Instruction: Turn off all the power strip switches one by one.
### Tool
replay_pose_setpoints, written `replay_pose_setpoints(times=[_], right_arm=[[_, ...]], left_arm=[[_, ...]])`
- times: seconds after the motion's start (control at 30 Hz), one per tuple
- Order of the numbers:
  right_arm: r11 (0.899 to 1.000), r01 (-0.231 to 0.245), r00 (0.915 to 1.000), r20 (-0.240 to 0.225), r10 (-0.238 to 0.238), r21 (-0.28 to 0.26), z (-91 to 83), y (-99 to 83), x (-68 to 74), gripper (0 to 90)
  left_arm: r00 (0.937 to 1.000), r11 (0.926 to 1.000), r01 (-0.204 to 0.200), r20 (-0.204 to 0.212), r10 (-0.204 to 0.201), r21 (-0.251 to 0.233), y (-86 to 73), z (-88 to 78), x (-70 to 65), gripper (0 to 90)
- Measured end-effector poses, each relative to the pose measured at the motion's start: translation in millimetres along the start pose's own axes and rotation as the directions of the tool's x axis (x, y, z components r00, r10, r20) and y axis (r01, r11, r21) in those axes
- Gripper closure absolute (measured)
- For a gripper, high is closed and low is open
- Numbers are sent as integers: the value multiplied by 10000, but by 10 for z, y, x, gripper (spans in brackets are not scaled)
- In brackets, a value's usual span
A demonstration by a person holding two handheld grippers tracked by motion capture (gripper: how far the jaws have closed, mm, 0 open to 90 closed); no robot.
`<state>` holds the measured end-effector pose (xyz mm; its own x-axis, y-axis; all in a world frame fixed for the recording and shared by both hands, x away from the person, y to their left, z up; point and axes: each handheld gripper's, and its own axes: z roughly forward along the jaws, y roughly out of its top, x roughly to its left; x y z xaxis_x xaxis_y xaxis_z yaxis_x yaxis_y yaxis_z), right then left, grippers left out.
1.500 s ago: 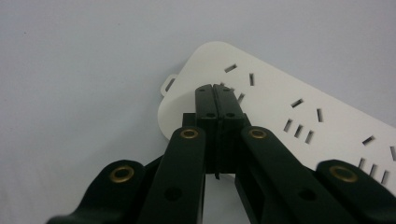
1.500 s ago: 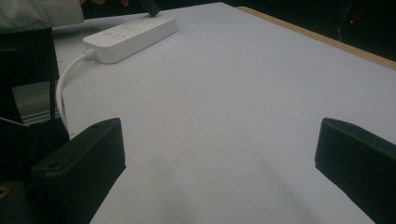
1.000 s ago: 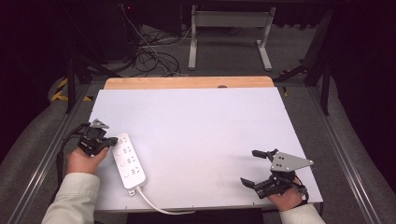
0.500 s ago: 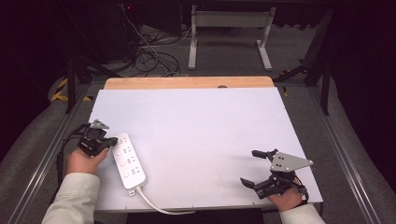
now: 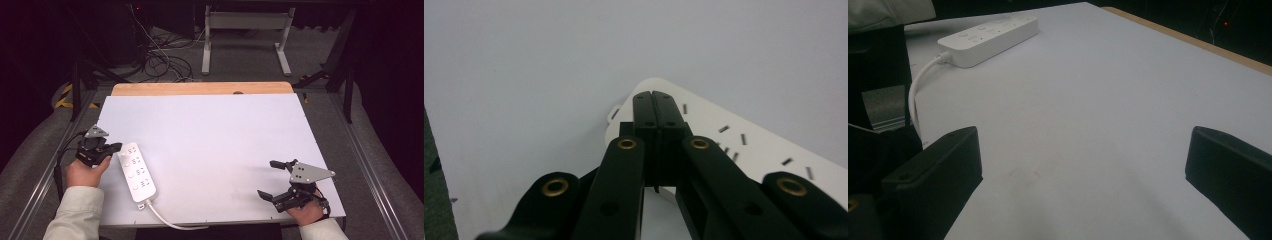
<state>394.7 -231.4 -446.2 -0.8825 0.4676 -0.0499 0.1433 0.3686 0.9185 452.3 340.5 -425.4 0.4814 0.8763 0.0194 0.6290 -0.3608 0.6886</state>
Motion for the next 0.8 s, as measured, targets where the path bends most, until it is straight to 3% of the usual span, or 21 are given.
replay_pose_setpoints(times=[0.17, 0.3, 0.4, 0.53, 0.7, 0.8], right_arm=[[10000, 9, 10000, -24, -9, -20, -2, 0, 3, 22], [10000, -6, 10000, -22, 6, -59, -11, -1, 3, 22], [10000, -6, 10000, -38, 6, -51, -9, -1, 2, 22], [10000, -3, 10000, -41, 2, -60, -14, -1, -2, 22], [10000, 18, 10000, -67, -19, -69, -15, 0, 1, 22], [10000, 26, 10000, -76, -27, -87, -17, -1, 2, 22]], left_arm=[[9989, 9994, -111, 445, 126, -335, -18, -126, -55, 900], [9980, 9992, -257, 577, 274, -302, -23, -178, -88, 900], [9962, 9989, -87, 867, 127, -456, -28, -225, -104, 900], [9933, 9979, -196, 1123, 265, -615, -48, -300, -168, 900], [9921, 9981, -230, 1216, 298, -572, -93, -300, -235, 900], [9873, 9986, -104, 1580, 184, -510, -123, -271, -239, 900]])
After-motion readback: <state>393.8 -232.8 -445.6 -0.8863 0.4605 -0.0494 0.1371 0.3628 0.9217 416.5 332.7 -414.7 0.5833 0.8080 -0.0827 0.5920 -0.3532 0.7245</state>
